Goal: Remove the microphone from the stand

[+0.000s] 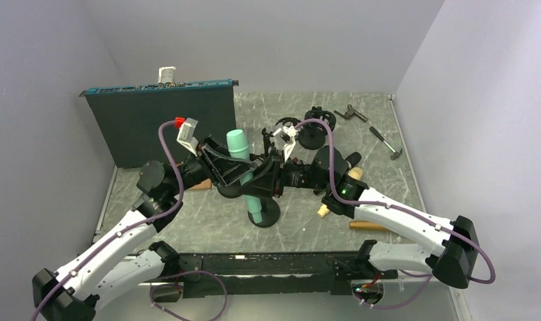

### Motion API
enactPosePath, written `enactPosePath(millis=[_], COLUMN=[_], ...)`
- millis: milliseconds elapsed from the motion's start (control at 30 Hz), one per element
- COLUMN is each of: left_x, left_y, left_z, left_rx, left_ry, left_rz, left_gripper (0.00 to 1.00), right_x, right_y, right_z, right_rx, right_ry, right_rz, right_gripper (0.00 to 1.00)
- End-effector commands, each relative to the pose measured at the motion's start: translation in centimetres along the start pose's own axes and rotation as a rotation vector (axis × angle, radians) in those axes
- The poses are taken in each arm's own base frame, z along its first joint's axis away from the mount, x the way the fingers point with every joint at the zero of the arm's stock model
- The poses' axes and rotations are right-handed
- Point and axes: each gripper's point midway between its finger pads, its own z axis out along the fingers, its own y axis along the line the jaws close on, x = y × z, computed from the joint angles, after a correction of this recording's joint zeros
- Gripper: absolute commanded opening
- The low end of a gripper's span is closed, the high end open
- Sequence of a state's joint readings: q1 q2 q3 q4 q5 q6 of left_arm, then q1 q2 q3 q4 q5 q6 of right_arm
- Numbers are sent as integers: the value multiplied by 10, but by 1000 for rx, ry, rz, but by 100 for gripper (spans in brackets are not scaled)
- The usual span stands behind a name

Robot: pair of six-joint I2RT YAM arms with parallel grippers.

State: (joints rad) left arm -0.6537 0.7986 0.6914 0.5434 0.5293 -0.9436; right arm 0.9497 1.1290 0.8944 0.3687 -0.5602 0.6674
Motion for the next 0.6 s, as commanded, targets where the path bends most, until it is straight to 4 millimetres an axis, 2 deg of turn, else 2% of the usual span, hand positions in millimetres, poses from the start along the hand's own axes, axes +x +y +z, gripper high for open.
enactPosePath(millis=[0,100,167,233,333,367,433,467,567], left_x=[-9,-18,-30,-46,-76,-82,-95,-100,-107], left_y=[-38,-24,-12,0,18,25,32,35,41], left_z=[4,-1,-12,-28,-65,-77,-98,-107,-122], left_rx=[148,23,-94,-229,-459,-530,-634,-680,-758], left_ry=[38,8,-43,-101,-225,-251,-293,-299,-293], left_rz=[76,167,250,339,456,487,575,633,733], left_gripper=[54,56,57,58,58,56,50,47,43], right_x=[-22,-32,-42,-51,-57,-59,-55,-57,-32], right_y=[3,-8,-18,-26,-45,-57,-89,-107,-134], right_z=[-8,-24,-40,-59,-94,-112,-164,-203,-283], right_rx=[43,182,295,403,599,711,1020,1236,1650], right_ry=[-90,-110,-138,-166,-184,-196,-215,-264,-282], right_rz=[-57,-117,-165,-216,-255,-256,-235,-236,-171], right_gripper=[0,0,0,0,0,0,0,0,0])
